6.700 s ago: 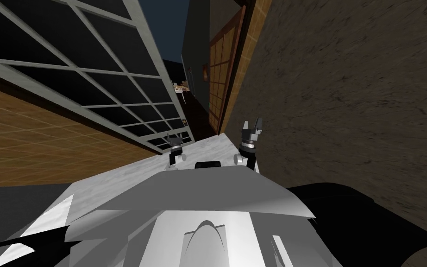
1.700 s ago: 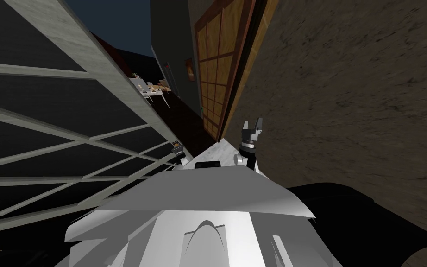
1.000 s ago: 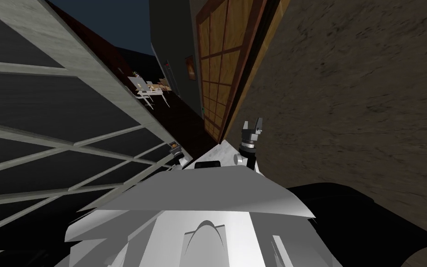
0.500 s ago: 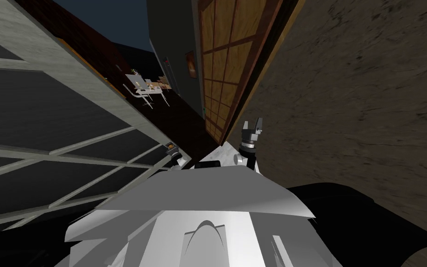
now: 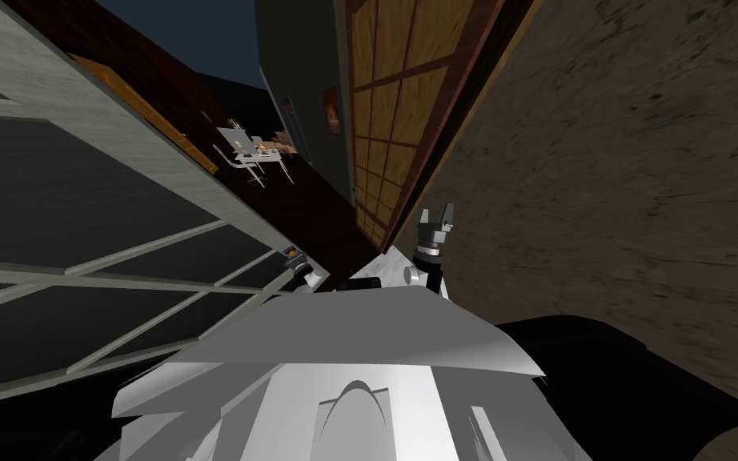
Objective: Push the door open
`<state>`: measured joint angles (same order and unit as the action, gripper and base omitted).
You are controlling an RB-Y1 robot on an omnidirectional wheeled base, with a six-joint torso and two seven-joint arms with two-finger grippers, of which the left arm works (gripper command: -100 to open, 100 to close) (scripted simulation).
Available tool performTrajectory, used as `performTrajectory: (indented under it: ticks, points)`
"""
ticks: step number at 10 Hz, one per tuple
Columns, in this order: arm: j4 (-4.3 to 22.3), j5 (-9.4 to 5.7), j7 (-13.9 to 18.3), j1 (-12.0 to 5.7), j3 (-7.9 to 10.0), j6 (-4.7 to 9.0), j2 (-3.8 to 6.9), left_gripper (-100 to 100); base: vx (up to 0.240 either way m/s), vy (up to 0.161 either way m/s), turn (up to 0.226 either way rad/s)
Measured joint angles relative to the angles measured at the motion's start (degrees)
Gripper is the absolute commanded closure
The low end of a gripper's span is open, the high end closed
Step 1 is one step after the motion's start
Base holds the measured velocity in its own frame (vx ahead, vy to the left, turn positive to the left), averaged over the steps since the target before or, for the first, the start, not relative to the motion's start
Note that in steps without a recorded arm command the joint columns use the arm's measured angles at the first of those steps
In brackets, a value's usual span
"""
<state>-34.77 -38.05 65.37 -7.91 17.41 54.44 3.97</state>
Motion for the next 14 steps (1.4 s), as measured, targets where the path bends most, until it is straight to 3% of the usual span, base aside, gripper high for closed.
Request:
performTrajectory:
  ticks: [3, 5, 8, 9, 10, 11, 12, 14]
  points:
    - [-0.79, 0.13, -0.42, 0.84, 1.79, -0.25, -0.71, 100, 0.11, 0.046, 0.026]
    - [-4.26, 0.11, -1.44, 2.31, 2.96, -1.53, -1.29, 100, 0.121, 0.05, 0.037]
    - [-2.86, 0.23, -1.16, 1.62, 5.36, -0.99, -1.03, 100, 0.147, 0.066, 0.031]
    - [-3.83, 0.28, -1.32, 2.1, 6.02, -0.95, -1.49, 100, 0.136, 0.038, 0.019]
    - [-2.84, 0.46, -0.98, 1.81, 6.71, -0.26, -1.39, 100, 0.1, 0.026, 0.012]
    - [-4.67, 0.38, -1.38, 2.7, 7.26, -0.85, -1.92, 100, 0.114, 0.035, 0.035]
    - [-4.18, 0.42, -1.47, 2.51, 7.93, -0.78, -2.0, 100, 0.085, 0.034, 0.013]
    - [-6.24, 0.31, -2.3, 3.4, 9.09, -1.73, -2.92, 100, 0.135, 0.044, 0.039]
